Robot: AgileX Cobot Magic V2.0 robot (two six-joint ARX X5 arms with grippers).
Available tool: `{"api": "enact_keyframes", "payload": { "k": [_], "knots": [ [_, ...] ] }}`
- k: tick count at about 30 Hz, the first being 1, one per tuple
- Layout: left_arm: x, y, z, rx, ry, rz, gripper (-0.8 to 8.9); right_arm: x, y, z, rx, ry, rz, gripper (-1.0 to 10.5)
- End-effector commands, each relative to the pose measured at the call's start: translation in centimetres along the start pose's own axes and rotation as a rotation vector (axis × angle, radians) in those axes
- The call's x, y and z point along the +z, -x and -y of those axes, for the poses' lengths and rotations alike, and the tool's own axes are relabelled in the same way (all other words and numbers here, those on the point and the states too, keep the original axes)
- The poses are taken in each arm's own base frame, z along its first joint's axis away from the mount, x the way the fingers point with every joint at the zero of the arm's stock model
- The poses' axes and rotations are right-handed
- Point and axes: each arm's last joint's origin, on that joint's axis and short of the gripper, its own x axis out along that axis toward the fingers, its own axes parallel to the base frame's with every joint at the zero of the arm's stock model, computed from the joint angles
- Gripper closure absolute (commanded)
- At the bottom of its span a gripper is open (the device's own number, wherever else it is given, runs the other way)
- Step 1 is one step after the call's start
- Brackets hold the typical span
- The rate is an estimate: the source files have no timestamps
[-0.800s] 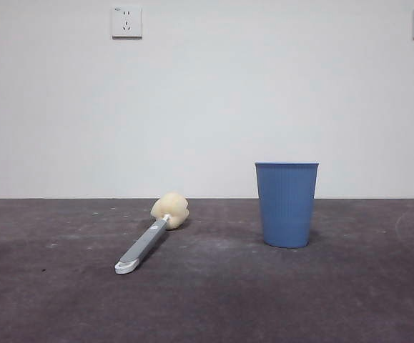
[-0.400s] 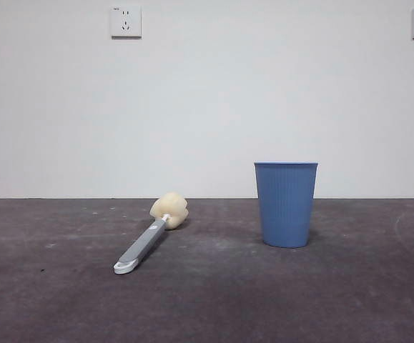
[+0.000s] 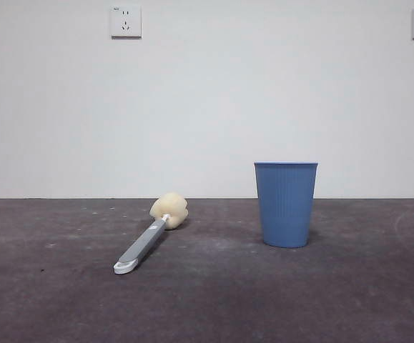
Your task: Pick up the cup brush,pick up the cup,insert the brush into the cup,clean the cup,put the cup brush back,put the cup back to the fixed position on the table
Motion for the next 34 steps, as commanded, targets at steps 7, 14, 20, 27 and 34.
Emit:
{"api": "enact_keyframes", "payload": {
  "k": [7,14,20,27,34],
  "knots": [
    [-1.1,-0.1,-0.1,0.008,0.075,-0.076,8.16,0.1,0.1,0.0,0.000,-0.003,0.009,9.5],
    [-1.0,-0.1,-0.1,0.008,0.075,-0.076,8.16,0.1,0.1,0.0,-0.001,-0.003,0.008,9.5],
    [-1.0,-0.1,-0.1,0.008,0.075,-0.076,8.16,0.1,0.1,0.0,0.000,-0.003,0.009,9.5],
    [-1.0,-0.1,-0.1,0.008,0.075,-0.076,8.16,0.1,0.3,0.0,-0.019,0.053,0.032,9.5],
    [-1.0,-0.1,-0.1,0.008,0.075,-0.076,8.16,1.1,1.9,1.7,-0.131,0.171,0.404,9.5]
  ]
}}
